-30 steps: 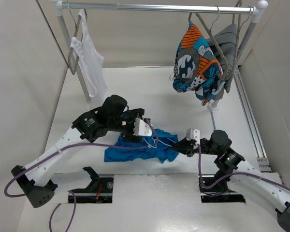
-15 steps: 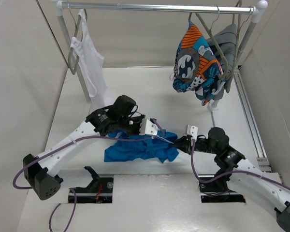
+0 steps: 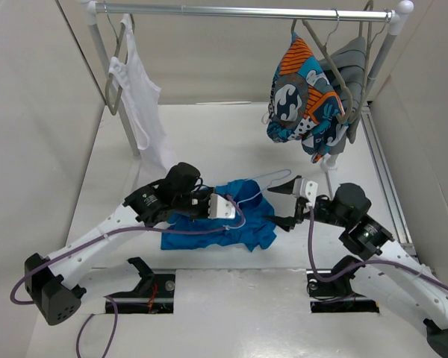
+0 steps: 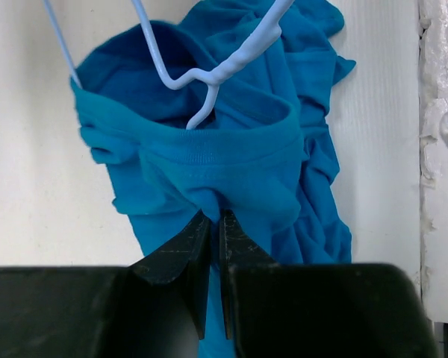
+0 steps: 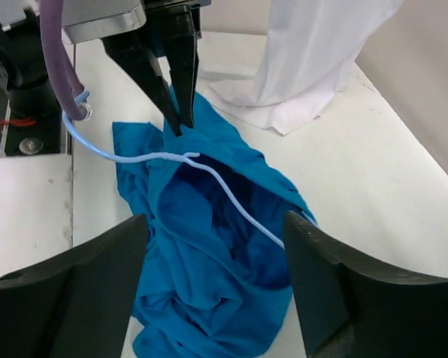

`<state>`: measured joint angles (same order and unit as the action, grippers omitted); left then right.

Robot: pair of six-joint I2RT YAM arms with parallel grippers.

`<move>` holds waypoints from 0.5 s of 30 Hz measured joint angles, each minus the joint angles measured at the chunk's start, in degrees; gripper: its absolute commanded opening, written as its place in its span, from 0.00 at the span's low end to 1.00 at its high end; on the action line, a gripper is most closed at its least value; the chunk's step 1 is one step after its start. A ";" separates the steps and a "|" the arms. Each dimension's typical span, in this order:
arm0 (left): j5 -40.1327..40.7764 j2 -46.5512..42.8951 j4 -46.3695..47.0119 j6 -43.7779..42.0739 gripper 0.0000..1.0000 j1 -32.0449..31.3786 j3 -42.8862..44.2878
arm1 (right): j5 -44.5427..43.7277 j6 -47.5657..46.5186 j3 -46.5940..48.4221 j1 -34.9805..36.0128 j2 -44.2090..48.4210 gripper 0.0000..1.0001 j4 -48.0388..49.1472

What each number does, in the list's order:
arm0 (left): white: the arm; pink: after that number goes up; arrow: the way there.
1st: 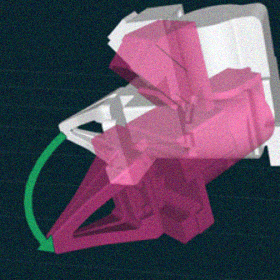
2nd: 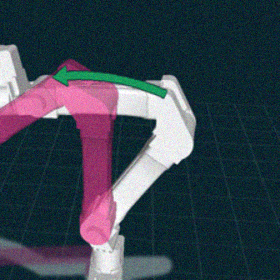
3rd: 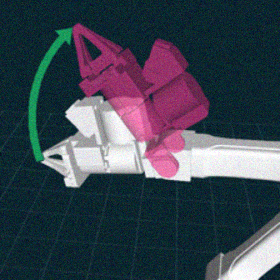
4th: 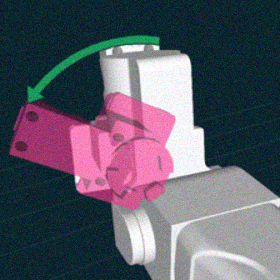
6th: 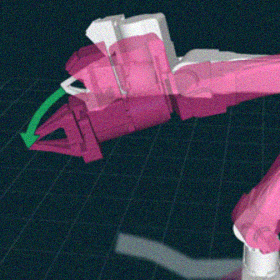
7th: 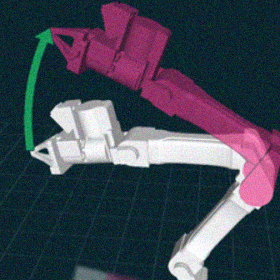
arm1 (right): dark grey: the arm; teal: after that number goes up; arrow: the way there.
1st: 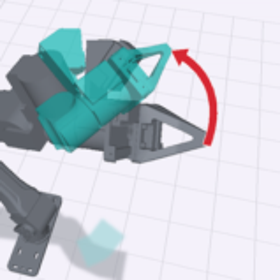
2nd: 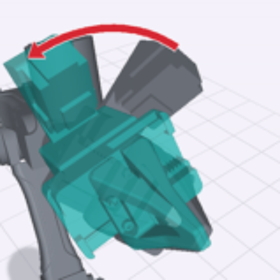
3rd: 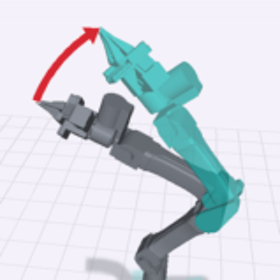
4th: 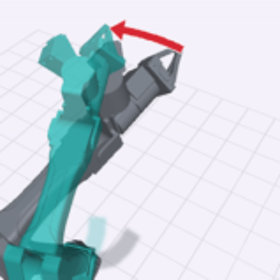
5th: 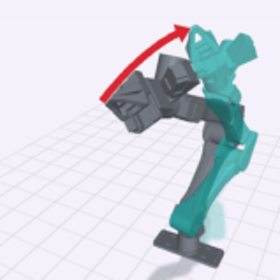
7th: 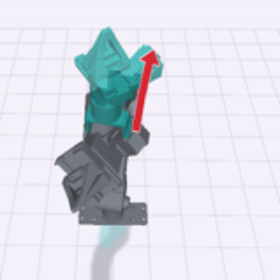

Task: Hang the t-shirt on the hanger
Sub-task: Place tshirt on hanger

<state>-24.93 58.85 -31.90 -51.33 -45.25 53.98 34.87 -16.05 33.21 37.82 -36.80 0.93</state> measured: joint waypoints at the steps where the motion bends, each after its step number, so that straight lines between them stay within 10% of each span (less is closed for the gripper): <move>1: 0.07 0.00 0.15 0.07 0.00 0.00 -0.44 | 0.28 -0.44 0.20 -0.07 0.04 0.80 -0.39; 7: 0.28 -1.51 0.83 -0.57 0.00 0.00 -2.84 | -1.38 -1.18 0.85 -0.31 1.22 0.82 -3.21; 15: 1.73 -2.43 3.67 5.31 0.00 0.00 -3.23 | -16.55 8.74 -1.07 -0.74 -1.14 0.48 -7.21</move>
<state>-23.20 56.42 -28.23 -46.02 -45.25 50.74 18.33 -7.31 32.14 37.08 -37.93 -6.28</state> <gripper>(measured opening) 0.042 0.520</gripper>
